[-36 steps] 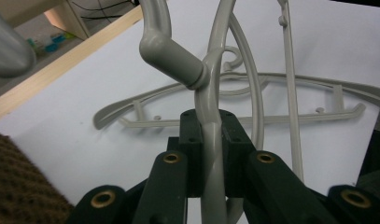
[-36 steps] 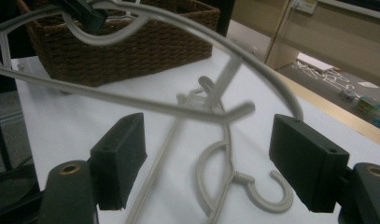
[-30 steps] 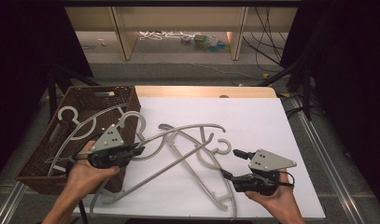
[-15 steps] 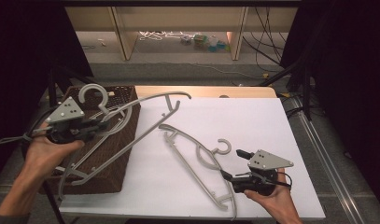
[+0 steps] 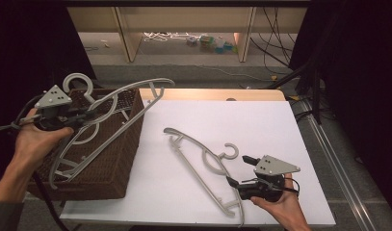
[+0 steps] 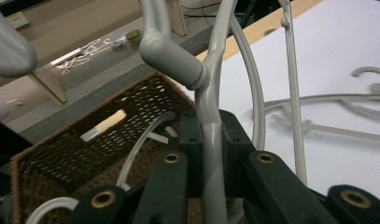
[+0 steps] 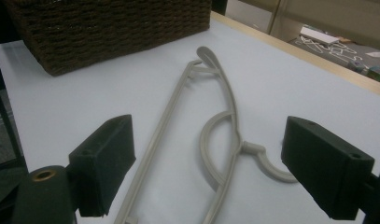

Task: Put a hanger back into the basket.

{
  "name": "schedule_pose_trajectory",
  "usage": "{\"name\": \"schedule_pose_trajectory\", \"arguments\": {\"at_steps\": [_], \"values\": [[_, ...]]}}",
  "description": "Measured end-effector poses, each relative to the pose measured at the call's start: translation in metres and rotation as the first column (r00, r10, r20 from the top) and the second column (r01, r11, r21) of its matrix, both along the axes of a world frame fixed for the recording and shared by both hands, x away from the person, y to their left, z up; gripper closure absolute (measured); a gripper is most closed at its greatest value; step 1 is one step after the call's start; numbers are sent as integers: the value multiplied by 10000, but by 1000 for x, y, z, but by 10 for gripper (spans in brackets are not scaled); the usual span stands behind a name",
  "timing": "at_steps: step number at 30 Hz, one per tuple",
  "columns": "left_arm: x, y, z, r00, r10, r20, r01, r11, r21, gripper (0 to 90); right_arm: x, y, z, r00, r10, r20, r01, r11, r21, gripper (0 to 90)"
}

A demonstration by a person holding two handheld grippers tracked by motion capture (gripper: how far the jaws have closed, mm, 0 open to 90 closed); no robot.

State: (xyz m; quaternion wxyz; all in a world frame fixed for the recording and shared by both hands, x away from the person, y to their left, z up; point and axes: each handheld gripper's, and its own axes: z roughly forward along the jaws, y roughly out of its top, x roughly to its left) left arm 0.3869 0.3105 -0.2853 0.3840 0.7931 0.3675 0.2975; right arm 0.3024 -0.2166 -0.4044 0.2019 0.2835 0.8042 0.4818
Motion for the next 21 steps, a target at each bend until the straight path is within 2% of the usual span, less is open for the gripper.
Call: {"name": "schedule_pose_trajectory", "arguments": {"at_steps": [1, 2, 4, 6, 7, 8, 10, 11, 12, 13, 14, 16, 17, 21], "values": [[3, 2, -1, 9998, 170, 55, -169, 9998, -122, 820, 0, 0, 0, 10000, 14, -51, -14, 10000, -25, 183], [5, 7, -1, 9998, 171, 71, -172, 9997, 197, 820, 0, 0, 0, 10000, -1, -39, 1, 10000, -31, 183], [9, 12, -4, 9986, 517, 55, -518, 9985, 196, 820, 0, 0, -1, 10000, -61, 49, 61, 10000, 43, 184], [12, 19, -4, 9978, 660, -4, -659, 9963, 557, 820, 1, -1, 0, 10000, 20, -29, -20, 10000, -62, 185], [12, 19, -4, 9978, 660, -4, -659, 9963, 557, 820, 1, -1, 0, 10000, 20, -29, -20, 10000, -62, 185], [16, 23, -9, 9950, 988, 146, -992, 9947, 281, 820, 1, 0, -1, 10000, 13, -31, -14, 10000, -82, 185], [20, 30, -13, 9939, 1100, 53, -1101, 9936, 254, 820, 0, 0, -1, 10000, 20, -23, -20, 10000, -90, 188], [20, 30, -13, 9939, 1100, 53, -1101, 9936, 254, 820, 0, 0, -1, 10000, 25, -31, -25, 10000, -89, 188], [24, 36, -17, 9924, 1228, 2, -1227, 9914, 445, 820, 1, 0, -1, 10000, 20, -42, -20, 9999, -98, 188], [25, 37, -19, 9907, 1361, -49, -1358, 9901, 358, 820, 1, 0, -1, 10000, 12, -90, -13, 9999, -121, 188], [26, 40, -19, 9914, 1303, -105, -1293, 9894, 659, 820, 1, 0, -3, 10000, -44, 14, 44, 10000, -18, 188], [27, 44, -21, 9903, 1387, -110, -1378, 9885, 618, 820, 1, 0, -3, 10000, -17, -31, 17, 10000, -66, 188], [28, 44, -24, 9888, 1492, -69, -1489, 9882, 354, 820, 1, -1, -2, 9999, 7, -130, -8, 9999, -123, 188], [29, 52, -29, 9854, 1697, -124, -1689, 9843, 507, 820, 2, -2, -3, 9999, 25, -144, -27, 9999, -130, 188]]}}
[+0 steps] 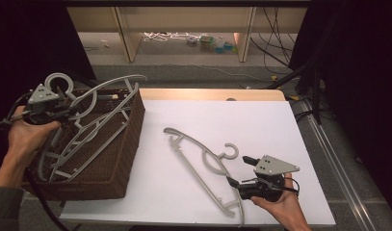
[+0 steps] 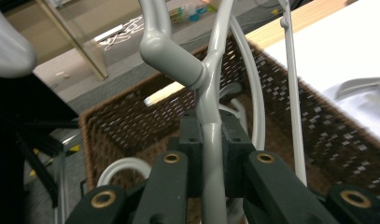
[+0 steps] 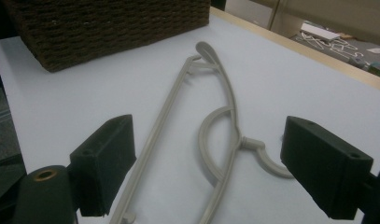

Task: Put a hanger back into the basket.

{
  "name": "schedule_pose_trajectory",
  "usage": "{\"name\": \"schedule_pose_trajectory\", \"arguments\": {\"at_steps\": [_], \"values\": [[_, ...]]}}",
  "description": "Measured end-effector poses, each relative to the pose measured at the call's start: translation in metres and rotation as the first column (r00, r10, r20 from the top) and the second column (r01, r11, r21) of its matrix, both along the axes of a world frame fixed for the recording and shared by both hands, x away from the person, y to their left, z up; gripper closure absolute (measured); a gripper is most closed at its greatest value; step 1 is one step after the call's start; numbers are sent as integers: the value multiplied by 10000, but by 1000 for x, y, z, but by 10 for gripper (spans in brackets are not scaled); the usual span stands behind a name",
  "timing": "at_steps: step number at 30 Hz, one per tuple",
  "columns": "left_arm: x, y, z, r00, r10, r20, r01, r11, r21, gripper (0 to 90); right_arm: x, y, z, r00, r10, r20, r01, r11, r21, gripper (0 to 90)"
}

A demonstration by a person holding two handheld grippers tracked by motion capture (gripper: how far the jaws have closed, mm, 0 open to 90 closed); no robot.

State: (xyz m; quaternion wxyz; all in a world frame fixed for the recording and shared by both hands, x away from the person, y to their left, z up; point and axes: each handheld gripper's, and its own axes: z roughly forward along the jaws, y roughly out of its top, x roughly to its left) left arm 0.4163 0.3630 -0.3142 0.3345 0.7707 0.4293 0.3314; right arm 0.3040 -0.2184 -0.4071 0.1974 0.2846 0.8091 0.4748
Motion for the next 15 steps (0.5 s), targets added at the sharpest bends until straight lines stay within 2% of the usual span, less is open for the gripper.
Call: {"name": "schedule_pose_trajectory", "arguments": {"at_steps": [1, 2, 6, 7, 15], "values": [[1, 5, -4, 9998, 187, 14, -187, 9998, -34, 820, -1, -1, 1, 10000, -29, -45, 28, 9999, -137, 188], [1, 8, -6, 9998, 217, -4, -217, 9997, 95, 820, 0, 0, 0, 10000, 6, -7, -6, 10000, -5, 188], [2, 18, -13, 9990, 458, -9, -458, 9989, 139, 820, 0, 0, -1, 10000, 9, 56, -9, 10000, 1, 188], [3, 19, -15, 9986, 525, 47, -525, 9986, 26, 820, 0, 0, -1, 10000, -2, 37, 2, 10000, 2, 187], [7, 25, -30, 9972, 684, -289, -675, 9973, 290, 819, 1, 1, -1, 10000, -35, 74, 35, 10000, 22, 186]]}}
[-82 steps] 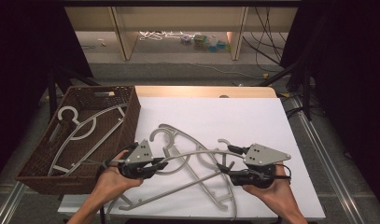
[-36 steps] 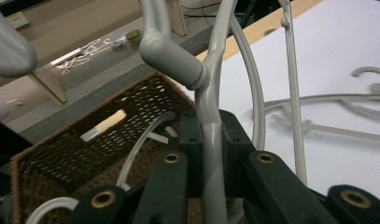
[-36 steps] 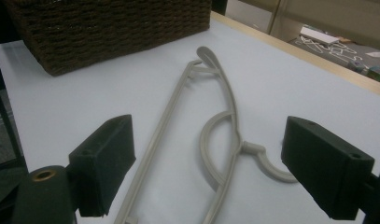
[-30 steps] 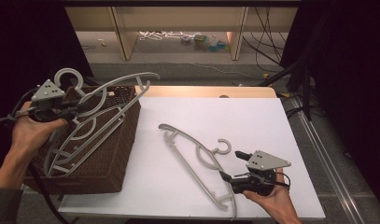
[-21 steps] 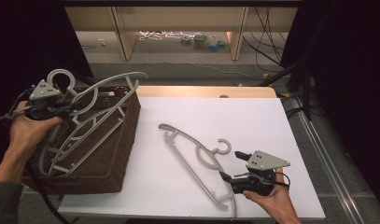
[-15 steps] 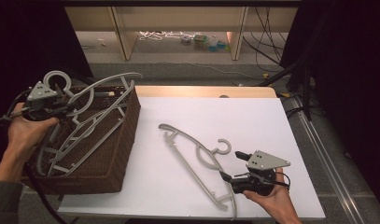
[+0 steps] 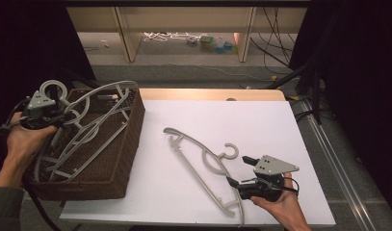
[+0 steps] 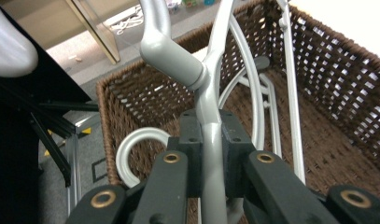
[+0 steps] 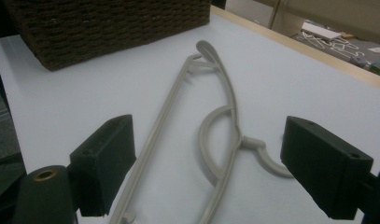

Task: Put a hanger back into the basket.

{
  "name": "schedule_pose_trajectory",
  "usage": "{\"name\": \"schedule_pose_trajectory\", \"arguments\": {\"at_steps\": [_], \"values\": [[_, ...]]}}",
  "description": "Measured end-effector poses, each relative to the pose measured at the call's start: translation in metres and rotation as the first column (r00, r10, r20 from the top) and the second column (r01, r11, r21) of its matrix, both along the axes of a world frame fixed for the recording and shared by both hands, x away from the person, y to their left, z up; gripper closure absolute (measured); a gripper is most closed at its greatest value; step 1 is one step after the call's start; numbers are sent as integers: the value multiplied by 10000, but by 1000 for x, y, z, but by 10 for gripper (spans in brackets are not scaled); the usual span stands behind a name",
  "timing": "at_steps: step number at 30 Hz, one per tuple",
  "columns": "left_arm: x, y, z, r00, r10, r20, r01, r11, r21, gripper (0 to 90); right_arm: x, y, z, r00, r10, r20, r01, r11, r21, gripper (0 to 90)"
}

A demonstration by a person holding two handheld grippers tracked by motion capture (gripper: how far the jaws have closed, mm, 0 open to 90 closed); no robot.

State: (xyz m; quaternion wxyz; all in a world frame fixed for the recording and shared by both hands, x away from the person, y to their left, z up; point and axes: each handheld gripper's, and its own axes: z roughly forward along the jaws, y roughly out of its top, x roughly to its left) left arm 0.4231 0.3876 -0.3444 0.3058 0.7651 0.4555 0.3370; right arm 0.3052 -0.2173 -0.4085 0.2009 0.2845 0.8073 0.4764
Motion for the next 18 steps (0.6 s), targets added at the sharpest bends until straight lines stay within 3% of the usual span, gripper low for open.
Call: {"name": "schedule_pose_trajectory", "arguments": {"at_steps": [2, 10, 18], "values": [[1, 3, -4, 9996, -109, -268, 116, 9996, 257, 819, 0, 0, 0, 10000, 29, 21, -29, 10000, -2, 188], [3, 8, -19, 9982, 141, -591, -134, 9998, 124, 819, 0, -1, 0, 9999, 35, -113, -36, 10000, -82, 187], [9, 6, -29, 9949, 97, -1004, -76, 9997, 210, 819, 0, -2, 0, 9999, 34, -107, -35, 10000, -80, 185]]}}
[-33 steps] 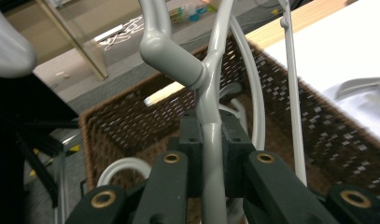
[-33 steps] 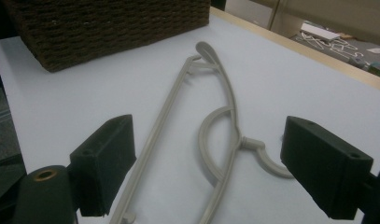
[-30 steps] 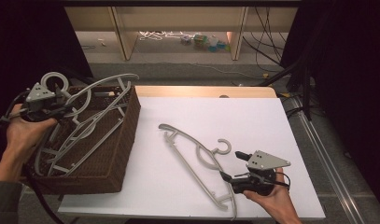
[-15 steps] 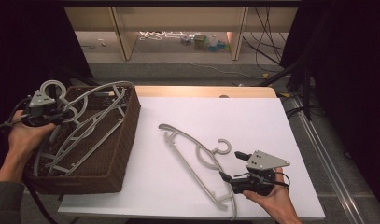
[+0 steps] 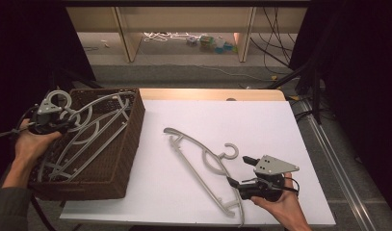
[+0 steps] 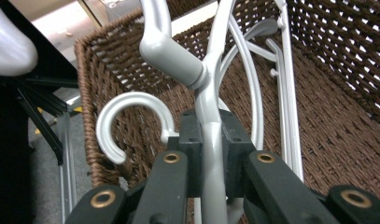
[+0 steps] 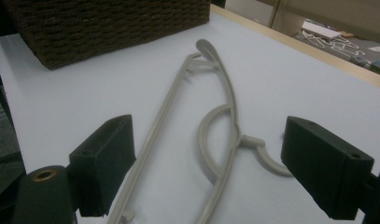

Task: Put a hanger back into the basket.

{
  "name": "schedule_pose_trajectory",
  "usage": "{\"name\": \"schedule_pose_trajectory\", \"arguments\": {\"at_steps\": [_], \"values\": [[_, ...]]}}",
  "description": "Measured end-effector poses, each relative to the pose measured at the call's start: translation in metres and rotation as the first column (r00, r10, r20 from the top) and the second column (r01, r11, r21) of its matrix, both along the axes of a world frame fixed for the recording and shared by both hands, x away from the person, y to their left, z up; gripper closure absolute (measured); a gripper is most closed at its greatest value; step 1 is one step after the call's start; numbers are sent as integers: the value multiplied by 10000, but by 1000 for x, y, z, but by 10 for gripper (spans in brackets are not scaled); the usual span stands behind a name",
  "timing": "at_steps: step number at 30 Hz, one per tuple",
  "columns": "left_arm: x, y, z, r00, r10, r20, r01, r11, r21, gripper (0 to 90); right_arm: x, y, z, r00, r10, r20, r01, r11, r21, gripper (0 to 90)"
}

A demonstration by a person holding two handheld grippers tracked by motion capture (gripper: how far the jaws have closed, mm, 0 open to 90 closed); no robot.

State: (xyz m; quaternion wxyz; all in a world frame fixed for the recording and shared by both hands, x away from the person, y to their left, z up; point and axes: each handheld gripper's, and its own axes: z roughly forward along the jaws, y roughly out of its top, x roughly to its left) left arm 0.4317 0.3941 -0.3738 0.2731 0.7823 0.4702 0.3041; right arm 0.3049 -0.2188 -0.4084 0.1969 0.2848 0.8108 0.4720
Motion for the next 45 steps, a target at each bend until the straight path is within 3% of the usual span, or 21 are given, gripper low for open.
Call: {"name": "schedule_pose_trajectory", "arguments": {"at_steps": [3, 9, 13, 15, 18, 21, 23, 27, 31, 34, 37, 38, 39, 40, 45], "values": [[3, -1, -4, 9999, -2, -115, 2, 10000, -24, 818, 0, 0, 0, 10000, 7, -7, -7, 10000, -8, 186], [10, -10, -19, 9985, -23, -550, 42, 9994, 347, 817, 0, -1, 0, 10000, -29, -5, 29, 10000, -22, 186], [12, -12, -27, 9968, -11, -794, 29, 9998, 220, 816, 0, -1, 0, 10000, -14, -12, 14, 10000, -21, 186], [12, -11, -39, 9948, 119, -1011, -83, 9993, 360, 816, 0, -1, -1, 10000, -22, -1, 22, 10000, -19, 186], [12, -8, -49, 9921, 192, -1243, -167, 9997, 204, 814, 0, 0, -1, 10000, -7, -18, 7, 10000, -50, 186], [12, -8, -53, 9911, 414, -1268, -409, 9991, 66, 810, 0, 0, -2, 10000, -6, -46, 5, 10000, -47, 186], [11, -7, -51, 9885, 478, -1436, -431, 9984, 354, 765, 1, 0, -2, 10000, -2, -36, 2, 10000, -74, 185], [6, -2, -46, 9862, 1265, -1070, -1260, 9920, 114, 648, 1, 0, -2, 10000, 8, -63, -9, 10000, -71, 185], [0, 1, -39, 9883, 1368, -674, -1398, 9893, -424, 646, 1, 0, -3, 10000, 31, -55, -32, 10000, -74, 184], [-6, -4, -31, 9924, 1156, -411, -1187, 9892, -857, 599, 1, 1, -3, 10000, -1, -91, 0, 9999, -104, 183], [-10, -7, -24, 9944, 1007, -327, -1032, 9909, -860, 557, 1, 1, -3, 9999, 8, -109, -9, 9999, -108, 183], [-14, -10, -17, 9943, 1065, -62, -1065, 9864, -1256, 513, 1, 1, -4, 9999, 44, -163, -46, 9999, -113, 183], [-14, -10, -17, 9943, 1065, -62, -1065, 9864, -1256, 498, 2, 1, -4, 9999, 31, -134, -32, 9999, -129, 183], [-19, -15, -10, 9951, 975, 176, -934, 9825, -1614, 483, 1, 1, -4, 9999, 10, -134, -11, 9999, -105, 183], [-32, -31, 7, 9951, 746, 644, -591, 9747, -2156, 394, 1, 1, -3, 9999, -4, -118, 3, 9999, -102, 182]]}}
